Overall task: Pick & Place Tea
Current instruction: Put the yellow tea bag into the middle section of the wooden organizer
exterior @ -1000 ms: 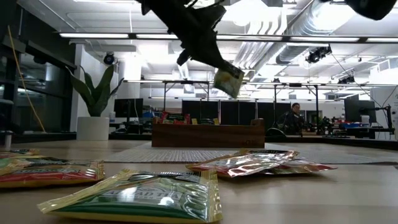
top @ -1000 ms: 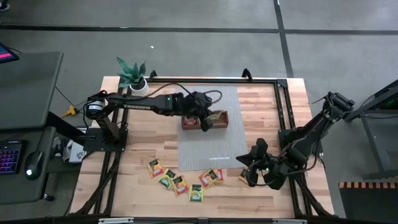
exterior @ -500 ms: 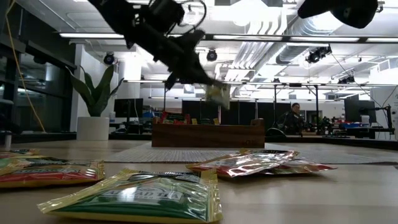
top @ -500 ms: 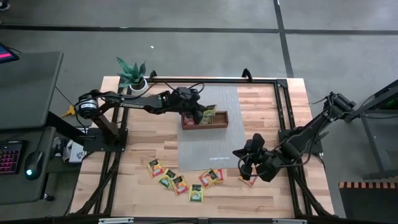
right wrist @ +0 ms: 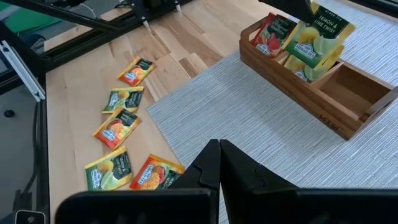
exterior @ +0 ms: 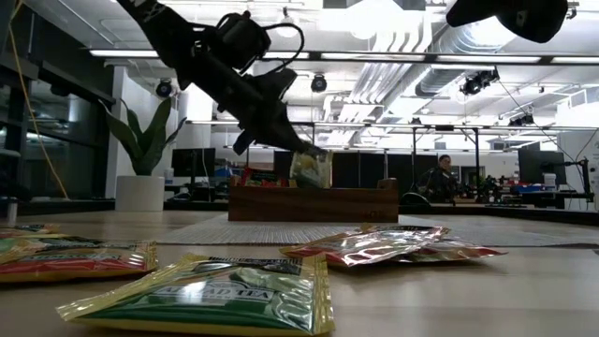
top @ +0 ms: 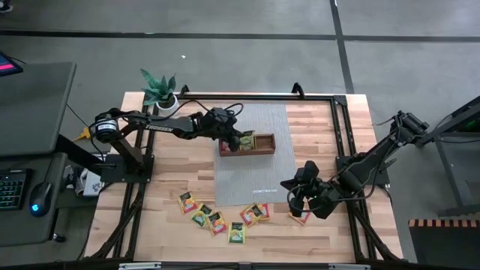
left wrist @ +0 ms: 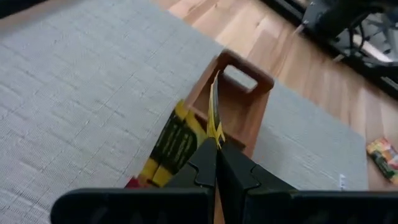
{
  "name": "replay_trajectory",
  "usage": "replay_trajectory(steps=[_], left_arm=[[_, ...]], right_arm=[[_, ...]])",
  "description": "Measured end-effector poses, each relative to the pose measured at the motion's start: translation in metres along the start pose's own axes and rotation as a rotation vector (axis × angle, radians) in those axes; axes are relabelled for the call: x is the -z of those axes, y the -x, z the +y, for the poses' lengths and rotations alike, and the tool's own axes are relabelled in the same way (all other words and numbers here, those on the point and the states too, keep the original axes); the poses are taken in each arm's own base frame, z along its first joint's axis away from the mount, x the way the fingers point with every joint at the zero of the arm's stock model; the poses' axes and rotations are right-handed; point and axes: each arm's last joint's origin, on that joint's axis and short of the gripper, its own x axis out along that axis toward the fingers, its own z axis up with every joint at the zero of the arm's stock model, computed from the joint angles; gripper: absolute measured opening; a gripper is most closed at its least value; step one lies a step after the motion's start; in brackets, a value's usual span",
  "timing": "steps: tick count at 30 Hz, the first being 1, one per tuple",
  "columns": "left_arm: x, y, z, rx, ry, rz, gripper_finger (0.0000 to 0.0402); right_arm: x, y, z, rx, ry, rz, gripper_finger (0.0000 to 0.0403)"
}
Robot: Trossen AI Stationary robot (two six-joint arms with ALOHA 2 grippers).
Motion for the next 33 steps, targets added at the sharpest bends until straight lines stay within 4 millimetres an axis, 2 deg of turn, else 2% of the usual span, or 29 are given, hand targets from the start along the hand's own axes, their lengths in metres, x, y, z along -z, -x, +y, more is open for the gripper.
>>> replay_trajectory(steps=[4,14,25,28,33], left_arm=[[-0.001,-0.005,0.000,0.020,0.002,-0.023,0.0000],[0.013,-0.022,0.007,-0.010,0.075,0.028,0.0000],[0.014,-0.023,0.008,-0.032,0.071,0.028,0.0005],[0.014,-0.023,0.008,-0.043,0.058,0.023,0.0028],[0.013,-0.023,0.008,-0.041,0.077,0.023,0.0100]], right_arm=[[0.000,0.000,0.000,0.003,-0.001,-0.008,0.0000],[-0.001,0.000,0.001,-0.006,-0.011,-0.011,0.0000],[-0.001,0.000,0.001,-0.006,-0.010,-0.010,0.0000],[-0.001,0.000,0.001,-0.006,-0.006,-0.010,0.0000],[0.000,0.000,0.001,-0.007,-0.001,-0.003,0.0000]])
